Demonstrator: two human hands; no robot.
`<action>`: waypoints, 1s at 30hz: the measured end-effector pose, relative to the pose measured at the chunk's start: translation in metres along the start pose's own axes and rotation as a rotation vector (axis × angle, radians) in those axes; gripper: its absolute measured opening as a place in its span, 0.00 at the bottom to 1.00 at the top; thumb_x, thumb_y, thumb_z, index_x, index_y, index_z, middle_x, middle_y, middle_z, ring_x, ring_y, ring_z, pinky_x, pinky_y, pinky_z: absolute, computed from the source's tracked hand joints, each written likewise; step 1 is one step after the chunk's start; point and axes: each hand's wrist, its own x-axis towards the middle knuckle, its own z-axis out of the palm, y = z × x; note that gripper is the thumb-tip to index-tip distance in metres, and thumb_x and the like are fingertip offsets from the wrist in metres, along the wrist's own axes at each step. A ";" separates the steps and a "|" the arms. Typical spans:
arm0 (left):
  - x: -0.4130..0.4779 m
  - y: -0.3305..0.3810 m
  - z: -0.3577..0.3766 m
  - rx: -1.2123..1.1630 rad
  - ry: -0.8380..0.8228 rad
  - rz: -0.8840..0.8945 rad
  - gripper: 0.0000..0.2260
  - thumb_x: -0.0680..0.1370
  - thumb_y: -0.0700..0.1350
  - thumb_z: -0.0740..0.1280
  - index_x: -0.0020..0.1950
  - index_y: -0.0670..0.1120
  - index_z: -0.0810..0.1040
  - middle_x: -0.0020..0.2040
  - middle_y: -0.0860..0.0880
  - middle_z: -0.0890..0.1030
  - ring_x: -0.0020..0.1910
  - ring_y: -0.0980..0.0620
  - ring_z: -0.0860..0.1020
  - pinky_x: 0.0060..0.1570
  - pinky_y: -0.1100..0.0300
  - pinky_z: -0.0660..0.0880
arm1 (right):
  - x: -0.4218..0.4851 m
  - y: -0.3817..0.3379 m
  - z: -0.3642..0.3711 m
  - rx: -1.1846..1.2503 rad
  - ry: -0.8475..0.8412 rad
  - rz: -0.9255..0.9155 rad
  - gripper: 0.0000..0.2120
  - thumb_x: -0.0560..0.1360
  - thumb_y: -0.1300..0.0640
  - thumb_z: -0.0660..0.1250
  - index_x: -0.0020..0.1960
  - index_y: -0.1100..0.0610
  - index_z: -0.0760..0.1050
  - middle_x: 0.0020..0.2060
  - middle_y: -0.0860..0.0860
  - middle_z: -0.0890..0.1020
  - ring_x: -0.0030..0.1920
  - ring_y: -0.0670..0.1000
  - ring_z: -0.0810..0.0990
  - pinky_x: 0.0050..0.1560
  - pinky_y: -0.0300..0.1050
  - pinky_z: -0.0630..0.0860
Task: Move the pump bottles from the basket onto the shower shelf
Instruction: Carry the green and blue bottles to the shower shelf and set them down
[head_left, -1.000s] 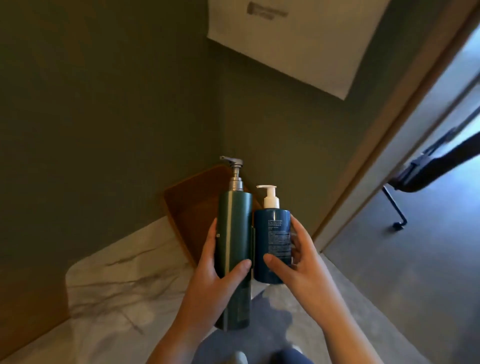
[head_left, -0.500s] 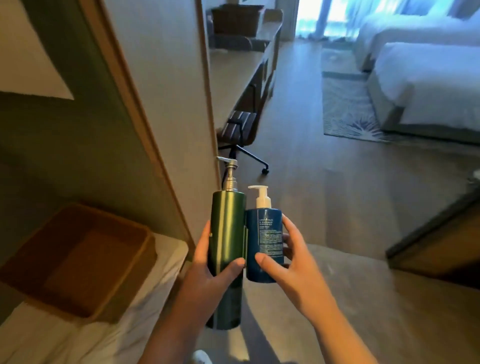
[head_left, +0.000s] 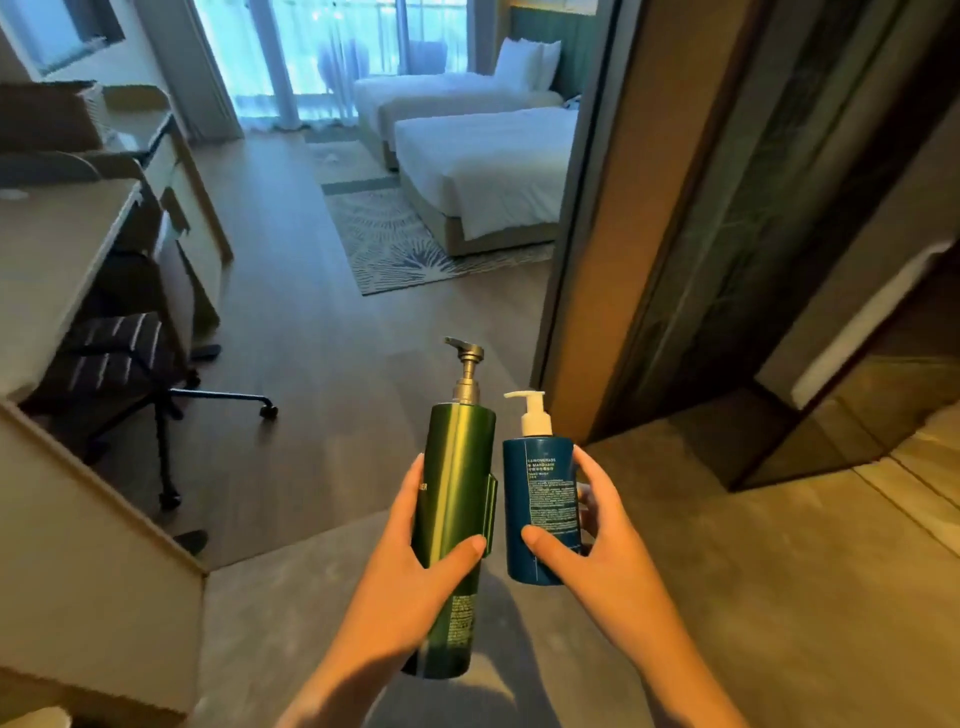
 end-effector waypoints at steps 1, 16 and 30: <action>0.006 0.003 0.011 0.013 -0.034 0.009 0.39 0.71 0.48 0.72 0.71 0.69 0.51 0.67 0.55 0.69 0.60 0.53 0.74 0.57 0.50 0.74 | -0.002 0.006 -0.012 0.014 0.032 0.015 0.39 0.69 0.48 0.73 0.70 0.32 0.53 0.57 0.28 0.69 0.55 0.26 0.70 0.46 0.30 0.74; 0.148 0.024 0.132 -0.059 -0.455 0.035 0.44 0.64 0.54 0.77 0.73 0.63 0.54 0.66 0.51 0.69 0.58 0.49 0.75 0.50 0.58 0.78 | 0.068 0.052 -0.127 0.072 0.380 0.142 0.37 0.68 0.56 0.75 0.63 0.32 0.56 0.56 0.36 0.71 0.50 0.25 0.73 0.40 0.25 0.74; 0.283 0.034 0.212 -0.147 -0.696 0.014 0.37 0.64 0.50 0.75 0.67 0.70 0.61 0.60 0.59 0.74 0.53 0.63 0.77 0.40 0.68 0.77 | 0.160 0.055 -0.170 0.125 0.692 0.143 0.38 0.69 0.61 0.73 0.73 0.51 0.58 0.61 0.49 0.74 0.54 0.31 0.74 0.46 0.26 0.73</action>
